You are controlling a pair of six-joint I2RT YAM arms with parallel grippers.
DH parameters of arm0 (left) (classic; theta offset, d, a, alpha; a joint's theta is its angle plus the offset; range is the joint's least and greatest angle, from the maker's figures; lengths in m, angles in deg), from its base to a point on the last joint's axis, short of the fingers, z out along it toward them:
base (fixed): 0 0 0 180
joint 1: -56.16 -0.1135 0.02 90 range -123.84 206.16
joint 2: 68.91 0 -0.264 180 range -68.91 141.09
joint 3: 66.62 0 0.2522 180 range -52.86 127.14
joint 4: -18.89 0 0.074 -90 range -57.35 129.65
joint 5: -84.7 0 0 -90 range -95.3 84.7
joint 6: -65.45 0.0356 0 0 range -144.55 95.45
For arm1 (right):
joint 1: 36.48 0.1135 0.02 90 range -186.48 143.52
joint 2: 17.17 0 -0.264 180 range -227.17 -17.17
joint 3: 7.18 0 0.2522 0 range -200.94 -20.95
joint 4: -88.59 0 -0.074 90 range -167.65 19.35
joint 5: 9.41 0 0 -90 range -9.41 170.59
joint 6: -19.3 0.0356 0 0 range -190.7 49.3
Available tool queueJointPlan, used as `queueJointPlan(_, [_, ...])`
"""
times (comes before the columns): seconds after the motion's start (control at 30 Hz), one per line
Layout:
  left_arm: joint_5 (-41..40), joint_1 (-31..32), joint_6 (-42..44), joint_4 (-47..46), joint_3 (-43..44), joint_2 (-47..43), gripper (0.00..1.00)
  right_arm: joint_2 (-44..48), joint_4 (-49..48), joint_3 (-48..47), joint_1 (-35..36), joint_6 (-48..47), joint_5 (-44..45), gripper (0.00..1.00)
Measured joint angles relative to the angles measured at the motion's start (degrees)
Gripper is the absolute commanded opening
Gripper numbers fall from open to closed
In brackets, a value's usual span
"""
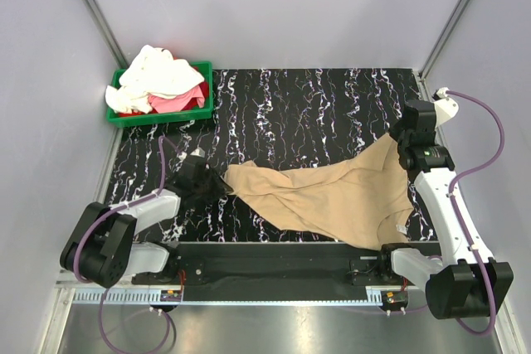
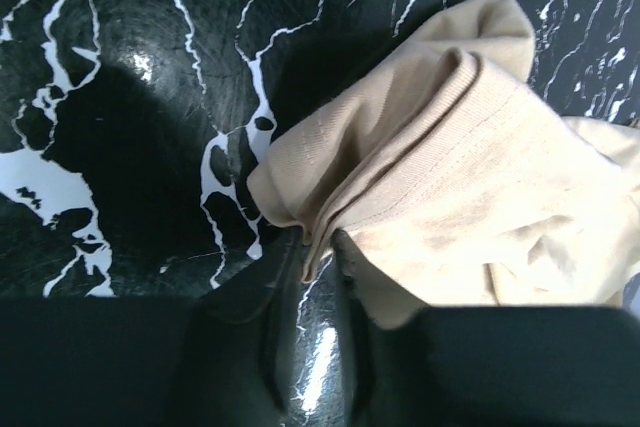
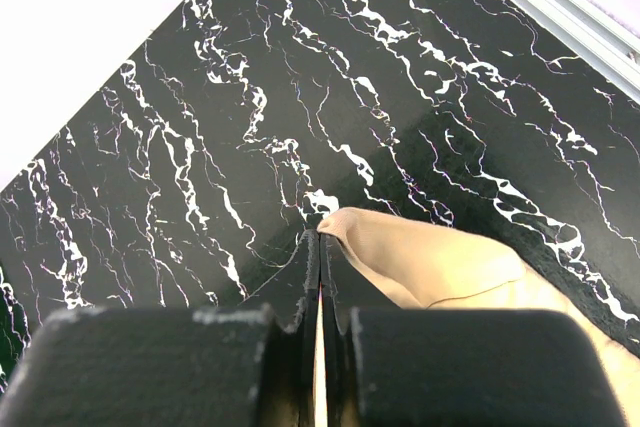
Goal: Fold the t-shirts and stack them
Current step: Flatten the tshirt out
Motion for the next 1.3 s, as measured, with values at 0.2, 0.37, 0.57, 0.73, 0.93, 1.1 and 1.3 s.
queueJointPlan(0.2, [-0.1,0.2,0.3,4.1,1.2,-1.0,0.3,0.0,0.0,0.0,0.0,0.1,0.0,0.0])
queueJointPlan(0.37, [0.0,0.5,0.2,5.9,2.7,-2.3,0.17,0.0,-0.2,0.5,0.0,0.4,-0.6,0.0])
queueJointPlan(0.57, [-0.1,1.0,0.6,6.7,2.8,-2.3,0.01,0.0,-0.2,1.4,0.0,0.7,-0.9,0.0])
queueJointPlan(0.73, [0.0,1.0,0.7,7.9,3.3,-2.4,0.0,0.0,-0.2,1.5,0.0,0.7,-0.9,0.0])
queueJointPlan(0.93, [-0.2,0.5,2.1,22.6,20.7,-4.0,0.0,-2.2,3.3,-4.0,0.0,1.0,-0.9,0.0])
queueJointPlan(1.1, [-0.3,-3.0,5.0,30.1,51.6,-2.3,0.0,-8.9,6.1,-22.0,0.0,0.2,-0.5,0.0])
queueJointPlan(1.3, [0.7,-9.1,5.9,35.2,80.3,1.8,0.0,-11.6,7.6,-42.8,0.0,-1.6,0.8,0.0])
